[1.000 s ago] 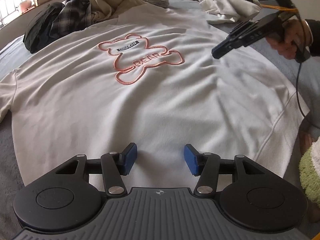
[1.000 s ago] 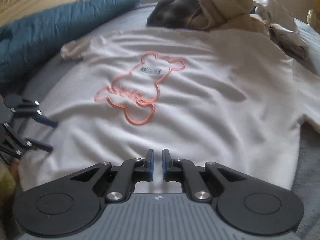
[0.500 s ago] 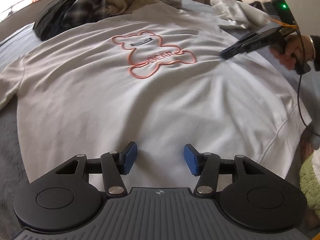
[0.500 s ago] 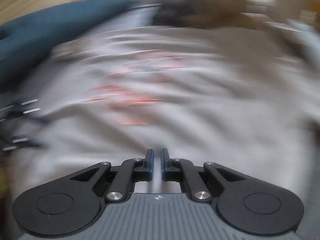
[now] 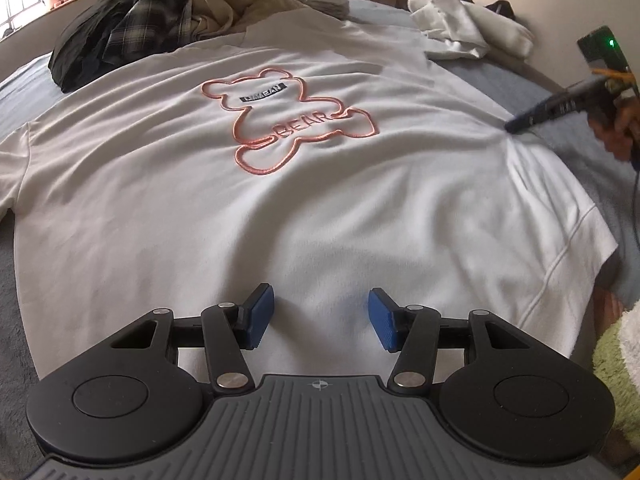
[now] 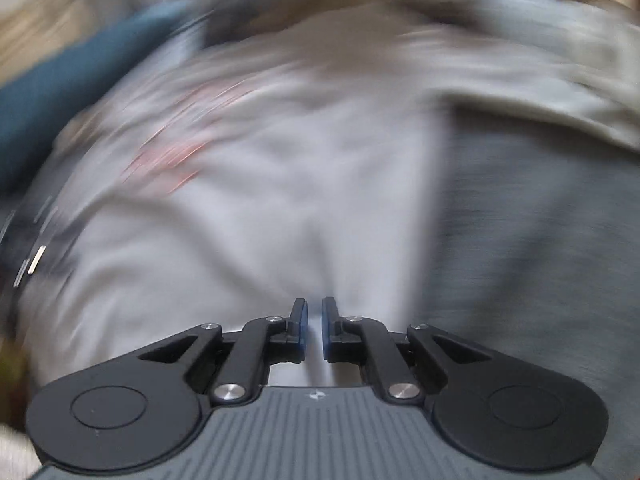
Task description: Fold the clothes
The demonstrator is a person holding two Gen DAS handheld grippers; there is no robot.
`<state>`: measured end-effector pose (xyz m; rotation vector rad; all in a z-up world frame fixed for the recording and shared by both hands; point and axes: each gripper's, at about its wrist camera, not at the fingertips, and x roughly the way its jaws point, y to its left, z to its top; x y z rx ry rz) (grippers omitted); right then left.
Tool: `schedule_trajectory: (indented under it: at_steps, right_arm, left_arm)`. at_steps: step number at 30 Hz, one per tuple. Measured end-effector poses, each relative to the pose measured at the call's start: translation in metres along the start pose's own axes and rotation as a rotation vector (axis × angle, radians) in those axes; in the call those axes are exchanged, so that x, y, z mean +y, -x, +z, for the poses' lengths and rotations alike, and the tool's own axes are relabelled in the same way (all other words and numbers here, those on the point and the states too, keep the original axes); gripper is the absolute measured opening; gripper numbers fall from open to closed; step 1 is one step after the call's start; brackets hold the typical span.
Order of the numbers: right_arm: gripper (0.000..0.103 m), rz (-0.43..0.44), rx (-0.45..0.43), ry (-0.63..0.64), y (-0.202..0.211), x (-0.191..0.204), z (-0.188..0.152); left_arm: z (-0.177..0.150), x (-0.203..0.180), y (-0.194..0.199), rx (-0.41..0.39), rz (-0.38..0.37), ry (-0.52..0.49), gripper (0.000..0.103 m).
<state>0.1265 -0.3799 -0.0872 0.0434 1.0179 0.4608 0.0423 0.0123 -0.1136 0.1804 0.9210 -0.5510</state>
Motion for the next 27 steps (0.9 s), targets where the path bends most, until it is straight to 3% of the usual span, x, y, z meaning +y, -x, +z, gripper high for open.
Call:
schedule_trajectory:
  at_steps: [1, 3, 6, 7, 12, 16, 23, 26, 27]
  right_arm:
    - [0.008, -0.011, -0.018, -0.008, 0.005, -0.002, 0.001]
    - [0.008, 0.075, 0.005, 0.020, 0.007, 0.012, -0.002]
    - [0.008, 0.238, 0.120, 0.152, -0.001, 0.052, -0.018]
    - [0.008, 0.257, 0.156, 0.217, -0.003, 0.062, -0.024]
    - [0.004, 0.134, 0.210, 0.219, 0.010, 0.025, -0.033]
    - [0.008, -0.021, 0.146, 0.212, 0.032, 0.014, -0.018]
    - [0.008, 0.127, -0.001, 0.259, -0.011, 0.058, 0.011]
    - [0.005, 0.060, -0.007, 0.253, -0.035, 0.028, 0.020]
    - [0.005, 0.072, -0.021, 0.172, -0.037, 0.010, 0.026]
  left_arm:
    - [0.000, 0.000, 0.001, 0.001, 0.001, 0.005, 0.052]
    - [0.000, -0.001, 0.001, 0.000, 0.004, 0.014, 0.052]
    - [0.001, -0.003, 0.001, -0.002, 0.011, 0.021, 0.052]
    - [0.002, -0.003, 0.001, -0.002, 0.012, 0.023, 0.052]
    - [0.002, -0.003, 0.008, -0.015, 0.009, 0.020, 0.052]
    - [0.009, -0.009, 0.007, -0.041, -0.021, -0.007, 0.052]
    - [0.022, -0.044, -0.013, -0.051, -0.137, -0.124, 0.052]
    - [0.014, -0.053, -0.013, -0.030, -0.131, -0.158, 0.052]
    - [0.011, -0.053, -0.012, -0.023, -0.126, -0.157, 0.052]
